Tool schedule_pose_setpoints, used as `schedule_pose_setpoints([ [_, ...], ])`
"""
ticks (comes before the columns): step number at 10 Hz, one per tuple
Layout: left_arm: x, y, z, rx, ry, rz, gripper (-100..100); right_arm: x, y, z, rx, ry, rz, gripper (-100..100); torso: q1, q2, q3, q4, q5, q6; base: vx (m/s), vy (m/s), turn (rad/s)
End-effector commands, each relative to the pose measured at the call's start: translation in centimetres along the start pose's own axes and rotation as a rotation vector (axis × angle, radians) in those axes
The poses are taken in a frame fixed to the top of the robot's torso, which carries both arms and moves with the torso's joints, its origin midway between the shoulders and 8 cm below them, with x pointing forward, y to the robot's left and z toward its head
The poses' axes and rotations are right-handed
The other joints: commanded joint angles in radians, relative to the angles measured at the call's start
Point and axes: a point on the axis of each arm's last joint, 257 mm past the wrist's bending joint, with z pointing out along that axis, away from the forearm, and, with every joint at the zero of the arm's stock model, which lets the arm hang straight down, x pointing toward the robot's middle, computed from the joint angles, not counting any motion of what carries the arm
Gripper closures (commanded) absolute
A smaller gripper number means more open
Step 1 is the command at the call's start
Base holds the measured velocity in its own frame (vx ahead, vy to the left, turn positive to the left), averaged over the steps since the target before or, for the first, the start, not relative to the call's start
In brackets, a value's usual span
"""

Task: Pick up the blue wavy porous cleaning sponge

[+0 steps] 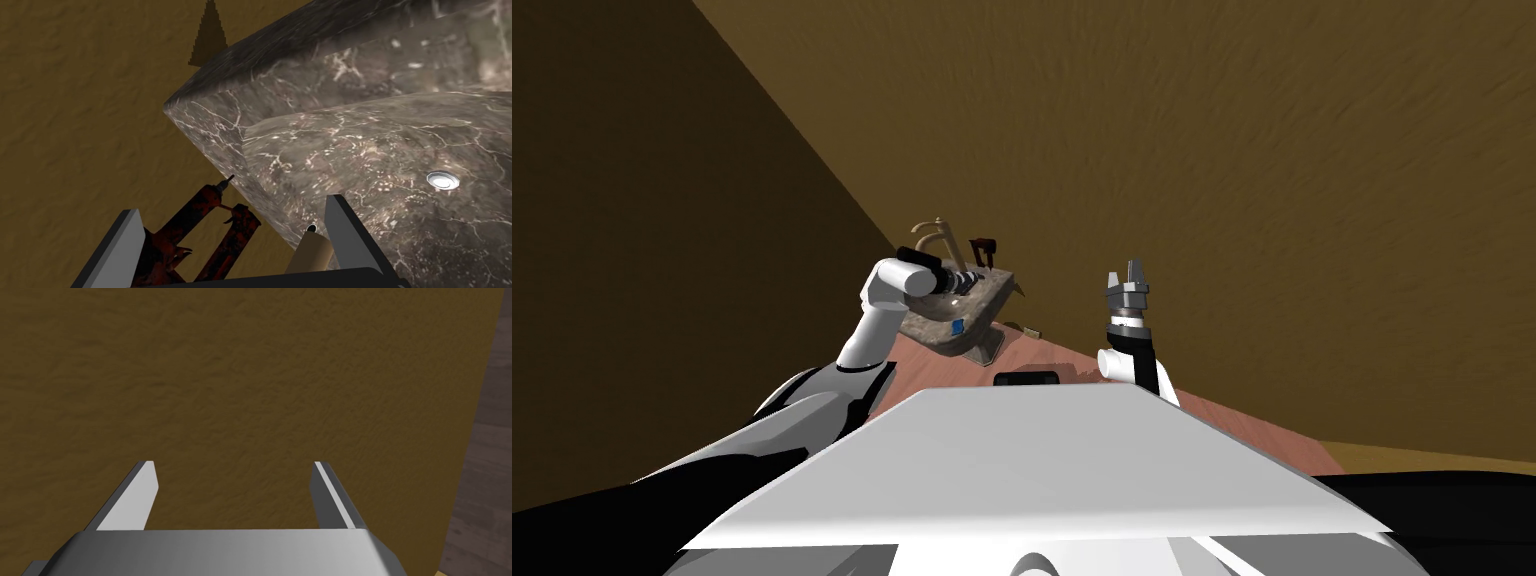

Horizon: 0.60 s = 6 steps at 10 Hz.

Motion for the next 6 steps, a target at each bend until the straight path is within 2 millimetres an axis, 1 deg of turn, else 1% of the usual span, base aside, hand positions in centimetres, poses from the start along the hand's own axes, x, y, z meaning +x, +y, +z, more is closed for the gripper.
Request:
schedule_pose_setpoints([
  [1,0.2,1.5,0.0,-0.062,0.03,0.017,-100,0.0,0.0,0.0,0.0,0.0,0.0,0,0.0,0.0,0.0,0.0,0.0,0.0,-0.01,0.011,-0.121],
  [2,0.5,2.1,-0.1,-0.084,0.041,0.016,-100,0.0,0.0,0.0,0.0,0.0,0.0,0,0.0,0.0,0.0,0.0,0.0,0.001,-0.012,0.016,-0.088],
  [3,0.5,3.4,0.0,-0.131,0.064,0.029,-100,0.0,0.0,0.0,0.0,0.0,0.0,0,0.0,0.0,0.0,0.0,0.0,0.0,-0.015,0.02,-0.129],
  [4,0.8,4.0,-0.1,-0.155,0.076,0.029,-100,0.0,0.0,0.0,0.0,0.0,0.0,0,0.001,0.001,0.0,0.0,0.0,0.0,-0.013,0.019,-0.066],
  [5,0.8,5.3,-0.2,-0.203,0.099,0.039,-100,0.0,0.0,0.0,0.0,0.0,0.0,0,0.001,0.001,0.0,0.0,0.0,0.0,-0.022,0.017,-0.13],
  [6,1.1,5.9,-0.3,-0.226,0.112,0.038,-100,0.0,0.0,0.0,0.0,0.0,0.0,0,0.001,0.001,0.0,0.0,0.0,0.0,-0.019,0.019,-0.063],
])
